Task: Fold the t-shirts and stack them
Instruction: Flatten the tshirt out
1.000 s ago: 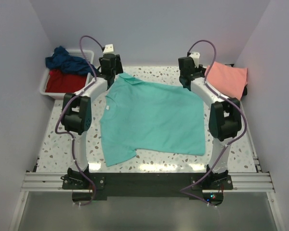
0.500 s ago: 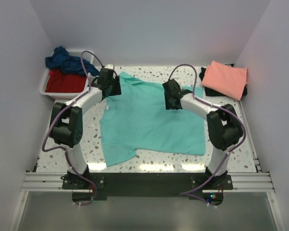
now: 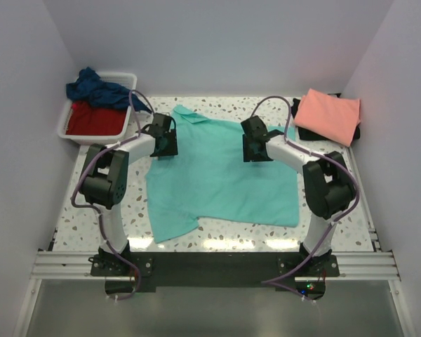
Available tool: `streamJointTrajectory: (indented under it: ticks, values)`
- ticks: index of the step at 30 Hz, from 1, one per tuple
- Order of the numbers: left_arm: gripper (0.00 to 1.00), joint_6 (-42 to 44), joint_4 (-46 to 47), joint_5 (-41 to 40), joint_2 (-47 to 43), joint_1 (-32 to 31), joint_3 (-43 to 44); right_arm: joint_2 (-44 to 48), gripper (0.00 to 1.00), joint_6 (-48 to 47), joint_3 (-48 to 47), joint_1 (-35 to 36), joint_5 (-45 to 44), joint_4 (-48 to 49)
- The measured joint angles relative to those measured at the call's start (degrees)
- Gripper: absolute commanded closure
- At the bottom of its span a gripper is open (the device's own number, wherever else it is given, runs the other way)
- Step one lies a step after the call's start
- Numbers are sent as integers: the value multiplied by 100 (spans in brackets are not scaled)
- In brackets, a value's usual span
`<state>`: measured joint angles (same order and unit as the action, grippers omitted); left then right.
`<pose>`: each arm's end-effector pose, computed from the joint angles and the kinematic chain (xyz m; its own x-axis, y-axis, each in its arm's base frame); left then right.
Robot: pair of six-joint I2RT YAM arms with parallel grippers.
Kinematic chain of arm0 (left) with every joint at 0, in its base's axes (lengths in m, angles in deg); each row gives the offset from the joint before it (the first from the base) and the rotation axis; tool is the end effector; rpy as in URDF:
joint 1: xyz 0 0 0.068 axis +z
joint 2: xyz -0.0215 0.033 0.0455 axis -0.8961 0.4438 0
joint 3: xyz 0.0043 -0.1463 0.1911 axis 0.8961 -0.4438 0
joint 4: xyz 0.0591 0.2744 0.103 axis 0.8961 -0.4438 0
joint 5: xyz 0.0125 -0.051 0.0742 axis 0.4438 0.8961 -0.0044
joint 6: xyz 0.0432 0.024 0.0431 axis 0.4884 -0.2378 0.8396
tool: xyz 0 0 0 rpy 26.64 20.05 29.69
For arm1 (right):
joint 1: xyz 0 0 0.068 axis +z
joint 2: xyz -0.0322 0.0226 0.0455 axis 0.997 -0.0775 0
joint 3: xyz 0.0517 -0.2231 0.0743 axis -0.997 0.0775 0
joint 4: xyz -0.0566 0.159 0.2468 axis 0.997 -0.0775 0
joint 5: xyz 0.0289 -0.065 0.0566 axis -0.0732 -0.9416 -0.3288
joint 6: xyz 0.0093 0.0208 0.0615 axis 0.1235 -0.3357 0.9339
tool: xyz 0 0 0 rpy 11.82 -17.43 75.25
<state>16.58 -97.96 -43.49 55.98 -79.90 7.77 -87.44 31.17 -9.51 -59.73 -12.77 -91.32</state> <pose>0.4186 -0.1121 0.0893 -0.8078 -0.1498 -0.5701 -0.1366 0.9884 -0.0662 0.3854 0.1656 0.1301 -0.8147 -0.0196 -0.5795 0.0567 0.9920 -0.1132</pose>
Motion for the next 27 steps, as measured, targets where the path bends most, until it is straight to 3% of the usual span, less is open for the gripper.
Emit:
streamJointTrajectory:
  ticks: [13,27]
  values:
    - [37,-466,-361,-516,-205,-44,-214,-363,40,96,168,-114,612,70]
    - [37,-793,-1215,-772,-1165,-190,-1196,562,43,160,1436,232,999,426]
